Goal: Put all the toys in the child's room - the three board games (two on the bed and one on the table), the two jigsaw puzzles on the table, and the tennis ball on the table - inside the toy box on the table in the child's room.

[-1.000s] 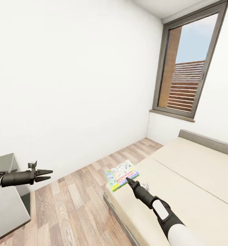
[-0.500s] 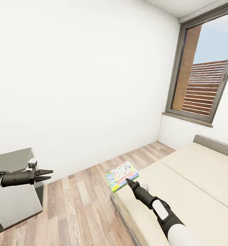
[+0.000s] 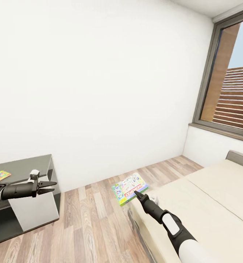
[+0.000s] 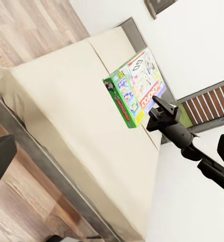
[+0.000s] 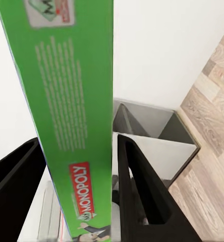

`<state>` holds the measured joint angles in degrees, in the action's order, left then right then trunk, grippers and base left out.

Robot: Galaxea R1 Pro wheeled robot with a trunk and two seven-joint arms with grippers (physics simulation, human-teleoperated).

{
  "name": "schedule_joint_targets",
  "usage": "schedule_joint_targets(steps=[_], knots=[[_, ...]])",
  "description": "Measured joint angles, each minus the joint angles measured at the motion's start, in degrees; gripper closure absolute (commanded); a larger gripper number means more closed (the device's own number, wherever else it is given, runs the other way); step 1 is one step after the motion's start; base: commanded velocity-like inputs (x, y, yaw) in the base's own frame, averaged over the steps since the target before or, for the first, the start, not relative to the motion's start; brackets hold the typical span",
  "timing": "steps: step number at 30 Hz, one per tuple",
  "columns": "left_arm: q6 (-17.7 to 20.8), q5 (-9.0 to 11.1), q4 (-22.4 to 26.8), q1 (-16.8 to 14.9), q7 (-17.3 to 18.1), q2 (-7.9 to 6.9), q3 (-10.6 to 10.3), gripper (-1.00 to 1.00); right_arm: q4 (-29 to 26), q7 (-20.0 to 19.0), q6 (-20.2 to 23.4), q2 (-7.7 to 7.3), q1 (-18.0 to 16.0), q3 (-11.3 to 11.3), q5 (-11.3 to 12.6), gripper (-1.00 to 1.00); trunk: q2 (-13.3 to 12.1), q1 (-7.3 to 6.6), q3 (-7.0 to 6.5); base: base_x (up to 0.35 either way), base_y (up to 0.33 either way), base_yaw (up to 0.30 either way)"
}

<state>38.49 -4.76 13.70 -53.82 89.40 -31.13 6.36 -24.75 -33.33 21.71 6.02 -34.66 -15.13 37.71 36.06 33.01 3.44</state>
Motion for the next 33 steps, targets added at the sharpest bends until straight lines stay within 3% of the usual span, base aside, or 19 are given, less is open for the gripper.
schedule_joint_targets(steps=[10, 33], knots=[[0.0, 0.0, 0.0, 0.0, 0.0, 0.00, 0.0, -1.00, 0.0, 0.0, 0.0, 0.00, 0.0, 0.0, 0.0, 1.00, -4.0, -2.20, -2.21, 0.000, 0.000, 0.222], [0.0, 0.0, 0.0, 0.0, 0.0, 0.00, 0.0, -1.00, 0.0, -0.1, -2.7, 0.00, 0.0, 0.8, 0.2, 1.00, -13.2, -7.24, -6.28, 0.000, 0.000, 0.006]])
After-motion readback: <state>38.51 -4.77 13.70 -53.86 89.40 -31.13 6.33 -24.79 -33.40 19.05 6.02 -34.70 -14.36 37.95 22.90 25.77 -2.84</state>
